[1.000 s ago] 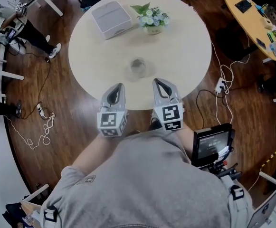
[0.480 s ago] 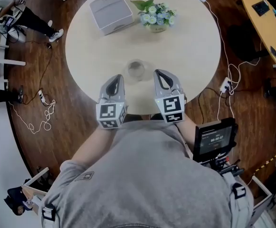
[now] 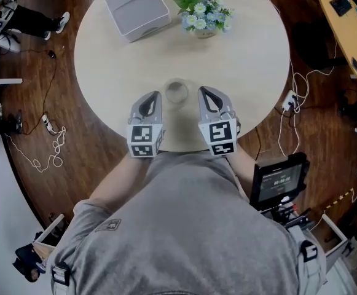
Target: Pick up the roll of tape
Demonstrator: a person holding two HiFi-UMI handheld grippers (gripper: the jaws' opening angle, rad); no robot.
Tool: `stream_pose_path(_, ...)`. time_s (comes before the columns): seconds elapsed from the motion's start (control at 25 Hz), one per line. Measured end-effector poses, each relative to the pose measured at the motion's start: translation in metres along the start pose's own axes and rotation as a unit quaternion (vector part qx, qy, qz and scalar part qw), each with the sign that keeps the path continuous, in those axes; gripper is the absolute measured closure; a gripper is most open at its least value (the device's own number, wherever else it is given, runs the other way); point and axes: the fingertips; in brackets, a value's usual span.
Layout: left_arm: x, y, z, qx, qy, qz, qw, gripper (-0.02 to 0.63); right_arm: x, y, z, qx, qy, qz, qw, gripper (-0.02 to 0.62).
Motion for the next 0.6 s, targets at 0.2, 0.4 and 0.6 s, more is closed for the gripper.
stream_pose_path(0.2, -0.018, -0.002, 0.037, -0.034, -0.060, 0.038, 0.9969, 0.604, -0.007, 0.008, 0.022, -0.007, -0.019, 0.000, 1.000, 0.583)
stream_pose_path(0.4, -0.037, 0.004, 0.062, -0.079, -0.116, 0.069, 0.9876, 0.523, -0.013, 0.014, 0.033, -0.012, -0.033, 0.006, 0.999, 0.583)
stream_pose_path(0.6, -0.057, 0.014, 0.079, -0.130, -0.173, 0.094, 0.9717, 0.416, -0.017, 0.018, 0.038, -0.015, -0.041, 0.015, 0.999, 0.583)
Point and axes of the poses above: the fingertips, and each gripper's own axes: z forward along the fingers, y to its right, x out of its top, and after that the axes turned 6 degrees about z, right-handed
